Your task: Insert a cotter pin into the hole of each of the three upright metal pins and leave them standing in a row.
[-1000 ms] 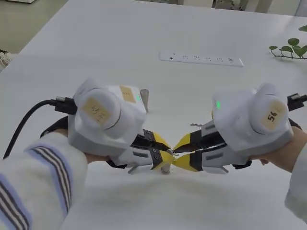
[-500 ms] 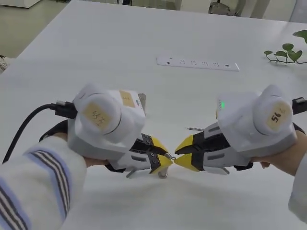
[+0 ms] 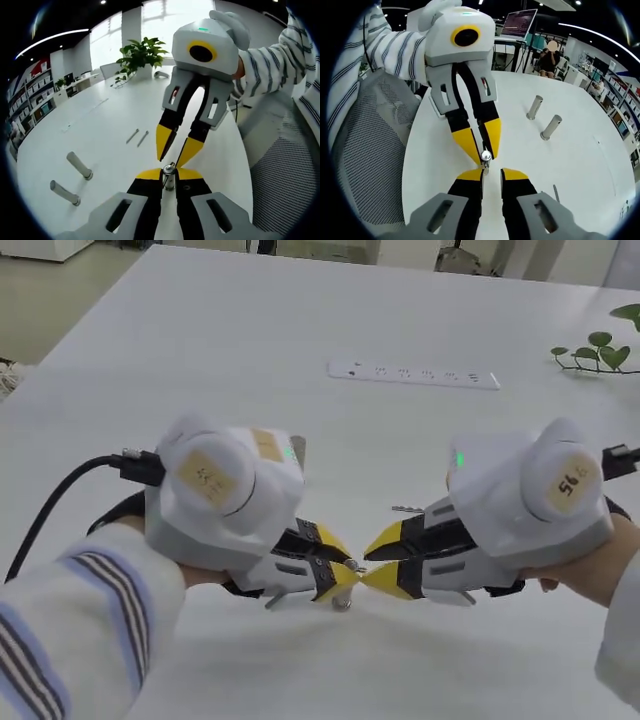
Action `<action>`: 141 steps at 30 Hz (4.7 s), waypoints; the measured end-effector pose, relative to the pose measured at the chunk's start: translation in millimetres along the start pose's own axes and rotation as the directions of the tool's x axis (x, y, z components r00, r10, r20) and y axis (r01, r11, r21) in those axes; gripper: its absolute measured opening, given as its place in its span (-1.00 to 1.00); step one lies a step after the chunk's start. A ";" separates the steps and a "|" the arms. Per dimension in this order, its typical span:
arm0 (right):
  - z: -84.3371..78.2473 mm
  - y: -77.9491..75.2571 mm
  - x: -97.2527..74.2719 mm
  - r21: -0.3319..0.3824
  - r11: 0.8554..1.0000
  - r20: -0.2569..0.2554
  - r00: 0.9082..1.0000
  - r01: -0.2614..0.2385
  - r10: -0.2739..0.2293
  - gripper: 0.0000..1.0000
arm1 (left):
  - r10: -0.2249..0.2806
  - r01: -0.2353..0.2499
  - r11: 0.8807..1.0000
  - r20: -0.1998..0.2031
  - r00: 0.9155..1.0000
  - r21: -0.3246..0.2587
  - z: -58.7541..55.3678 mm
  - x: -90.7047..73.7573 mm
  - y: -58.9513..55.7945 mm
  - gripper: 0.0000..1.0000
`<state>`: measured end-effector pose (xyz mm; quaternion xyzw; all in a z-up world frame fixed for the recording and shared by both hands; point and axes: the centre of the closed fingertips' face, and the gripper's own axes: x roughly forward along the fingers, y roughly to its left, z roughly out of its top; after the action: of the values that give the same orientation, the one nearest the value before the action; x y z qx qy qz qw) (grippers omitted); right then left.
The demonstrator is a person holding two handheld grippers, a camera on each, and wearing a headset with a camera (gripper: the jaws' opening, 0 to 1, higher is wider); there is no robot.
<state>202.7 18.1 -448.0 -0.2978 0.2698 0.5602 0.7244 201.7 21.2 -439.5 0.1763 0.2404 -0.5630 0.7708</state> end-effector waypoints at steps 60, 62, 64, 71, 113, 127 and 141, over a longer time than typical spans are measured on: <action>8.5 10.6 45.0 0.145 0.989 0.122 0.991 0.028 -0.046 -0.92 | 0.125 -0.079 0.968 0.183 0.975 -0.237 -39.3 -94.0 -1.2 0.97; 17.1 8.1 46.6 0.140 0.990 0.143 0.989 0.026 -0.046 -0.92 | 0.137 -0.090 0.966 0.183 0.974 -0.244 -40.9 -97.3 1.8 0.97; 27.8 4.5 50.0 0.137 0.990 0.160 0.986 0.022 -0.044 -0.92 | 0.157 -0.107 0.961 0.183 0.971 -0.255 -43.1 -101.8 5.9 0.97; 56.2 -6.6 69.8 0.095 0.995 0.183 0.983 0.005 -0.023 -0.92 | 0.196 -0.141 0.950 0.177 0.964 -0.280 -50.4 -112.8 9.9 0.97; 70.3 -4.6 93.3 0.075 0.997 0.164 0.986 0.005 -0.018 -0.61 | 0.252 -0.180 0.927 0.191 0.949 -0.329 -46.9 -123.7 17.4 0.97; 80.0 -2.0 28.3 0.152 0.986 0.212 0.972 0.072 -0.103 -0.15 | 0.293 -0.205 0.914 0.223 0.930 -0.349 -27.4 -137.3 17.2 0.97; 47.9 7.7 -34.3 0.337 0.931 0.226 0.948 0.137 -0.222 0.35 | 0.296 -0.205 0.914 0.228 0.928 -0.350 -12.0 -137.4 2.1 0.97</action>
<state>190.2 32.5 -391.7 -0.1251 0.2301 0.4745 0.8404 167.2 135.9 -371.2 -0.0017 0.1940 -0.4311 0.8812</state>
